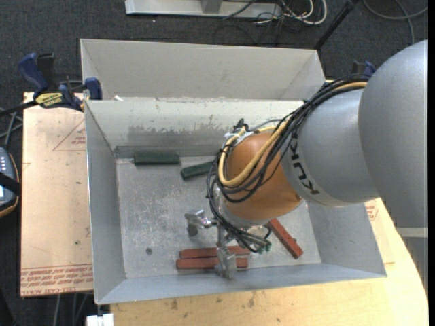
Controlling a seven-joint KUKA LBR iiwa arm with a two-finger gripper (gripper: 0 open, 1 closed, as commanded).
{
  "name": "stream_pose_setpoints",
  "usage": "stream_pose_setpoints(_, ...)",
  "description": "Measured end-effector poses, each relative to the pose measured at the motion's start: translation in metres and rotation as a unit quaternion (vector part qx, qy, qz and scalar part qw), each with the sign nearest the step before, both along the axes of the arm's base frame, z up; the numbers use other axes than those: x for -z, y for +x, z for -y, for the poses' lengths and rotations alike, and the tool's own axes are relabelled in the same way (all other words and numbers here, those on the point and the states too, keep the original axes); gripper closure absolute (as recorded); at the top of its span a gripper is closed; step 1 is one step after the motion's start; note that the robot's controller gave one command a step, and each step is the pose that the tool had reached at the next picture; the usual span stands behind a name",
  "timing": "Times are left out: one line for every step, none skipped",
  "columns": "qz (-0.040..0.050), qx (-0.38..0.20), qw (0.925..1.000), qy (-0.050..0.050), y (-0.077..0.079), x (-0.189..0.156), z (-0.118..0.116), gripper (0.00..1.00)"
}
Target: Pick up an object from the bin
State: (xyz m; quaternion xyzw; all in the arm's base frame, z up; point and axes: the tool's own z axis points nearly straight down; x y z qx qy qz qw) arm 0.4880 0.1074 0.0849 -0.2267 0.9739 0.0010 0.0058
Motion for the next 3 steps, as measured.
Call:
stream_pose_setpoints(-0.0006,-0.411,0.9117,-0.003,0.021,0.012,0.018,1.0)
stream_pose_setpoints(-0.0009,-0.41,0.912,-0.003,0.021,0.012,0.018,1.0)
stream_pose_setpoints(-0.0011,-0.47,0.8824,-0.003,0.004,-0.004,0.04,1.0)
